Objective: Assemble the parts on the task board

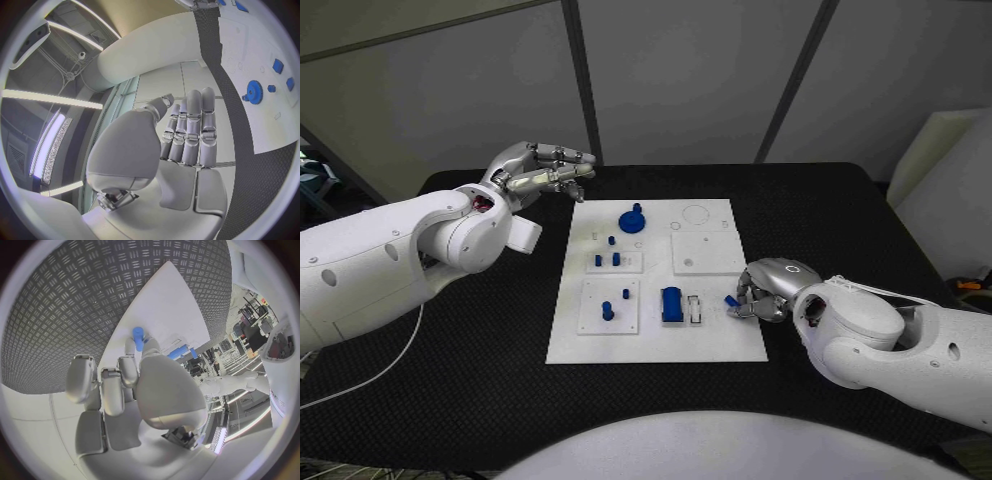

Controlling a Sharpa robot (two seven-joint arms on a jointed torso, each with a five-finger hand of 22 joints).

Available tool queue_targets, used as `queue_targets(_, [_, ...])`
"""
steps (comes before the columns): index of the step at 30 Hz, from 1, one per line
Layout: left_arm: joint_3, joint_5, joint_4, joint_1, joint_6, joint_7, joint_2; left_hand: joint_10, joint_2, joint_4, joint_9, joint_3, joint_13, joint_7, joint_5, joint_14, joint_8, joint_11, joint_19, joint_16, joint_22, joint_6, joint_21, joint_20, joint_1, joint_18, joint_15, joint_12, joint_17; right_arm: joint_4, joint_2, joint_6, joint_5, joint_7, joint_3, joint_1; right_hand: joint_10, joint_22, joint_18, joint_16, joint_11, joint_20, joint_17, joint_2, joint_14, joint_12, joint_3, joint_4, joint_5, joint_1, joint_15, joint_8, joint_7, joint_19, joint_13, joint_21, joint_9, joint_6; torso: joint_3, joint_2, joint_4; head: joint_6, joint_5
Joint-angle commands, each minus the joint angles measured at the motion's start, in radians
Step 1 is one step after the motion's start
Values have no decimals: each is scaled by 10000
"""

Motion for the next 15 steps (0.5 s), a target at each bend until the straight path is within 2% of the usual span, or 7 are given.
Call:
queue_targets(1, [3, 17, 21, 8, 95, 109, -11, -36, -46, 24, -12, -11, -7, 10, 34, -8, 51, -1, 5, -34, -10, -62, -42, 83, -69, -126, 60, 56, -15, -148, -33, 435, 510, -501, -118, -126, -20, 32, 2, -32, -46, -44, 1394, 486, 756, 97, 634, -380, -18, 749, -113, -61, -36, -23, 399, -23, -2131, 58, 5, -21, -22, 13, 2])
queue_targets(4, [3, 17, 16, 8, 87, 107, -6, -38, -38, 27, -12, -8, -7, 11, 36, -8, 53, -1, 6, -34, -12, -63, -44, 84, -70, -126, 60, 59, -16, -36, -122, 80, 1206, -468, -116, -125, 26, 114, -19, 24, -68, -65, 1490, 460, 779, 169, 1000, -423, 12, 860, -128, -79, -58, 33, 452, 43, -2152, 150, -12, -22, -27, -5, -13])
queue_targets(9, [3, 17, 13, 7, 89, 109, 3, -41, -24, 31, -13, -2, -8, 12, 39, -8, 57, -1, 7, -34, -16, -64, -48, 84, -70, -126, 61, 62, -17, 164, -261, -558, 2122, -330, -111, -122, 110, 225, -44, 102, -87, -89, 1621, 297, 809, 280, 1568, -435, 206, 824, -143, -109, -76, 105, 531, 133, -2165, 275, 11, -7, -23, 32, 0])
queue_targets(10, [3, 17, 10, 7, 86, 109, 3, -41, -24, 31, -13, -2, -8, 12, 39, -8, 57, -1, 7, -34, -16, -64, -48, 84, -70, -126, 61, 62, -17, 210, -296, -698, 2322, -300, -110, -121, 124, 243, -47, 109, -87, -93, 1634, 216, 811, 289, 1766, -418, 239, 759, -144, -127, -77, 116, 538, 147, -2169, 302, 5, -9, -20, 30, -6])
queue_targets(11, [3, 17, 8, 7, 83, 110, 2, -41, -24, 31, -13, -2, -8, 12, 39, -8, 57, -1, 7, -34, -16, -64, -48, 84, -70, -126, 61, 62, -17, 258, -330, -834, 2514, -273, -109, -120, 140, 265, -49, 115, -90, -96, 1647, 43, 812, 290, 2194, -383, 275, 613, -144, -164, -79, 124, 541, 161, -2173, 356, -2, -11, -18, 27, -14])
queue_targets(13, [3, 17, 7, 7, 77, 111, -1, -41, -24, 31, -13, -2, -8, 12, 39, -8, 57, -1, 7, -34, -16, -64, -48, 84, -70, -126, 61, 62, -17, 363, -396, -1087, 2859, -224, -105, -117, 161, 292, -55, 131, -93, -95, 1675, -125, 818, 317, 2463, -396, 284, 520, -144, -193, -79, 138, 562, 180, -2174, 370, -9, -7, -15, 24, -22])
queue_targets(15, [3, 17, 8, 7, 69, 112, 1, -41, -24, 31, -13, -2, -8, 12, 39, -8, 57, -1, 7, -34, -16, -64, -48, 84, -70, -126, 61, 62, -17, 484, -452, -1309, 3204, -173, -99, -113, 181, 306, -56, 134, -109, -94, 1684, -380, 819, 330, 2976, -431, 303, 334, -139, -225, -84, 140, 575, 186, -2159, 412, -13, -1, -12, 30, -16])
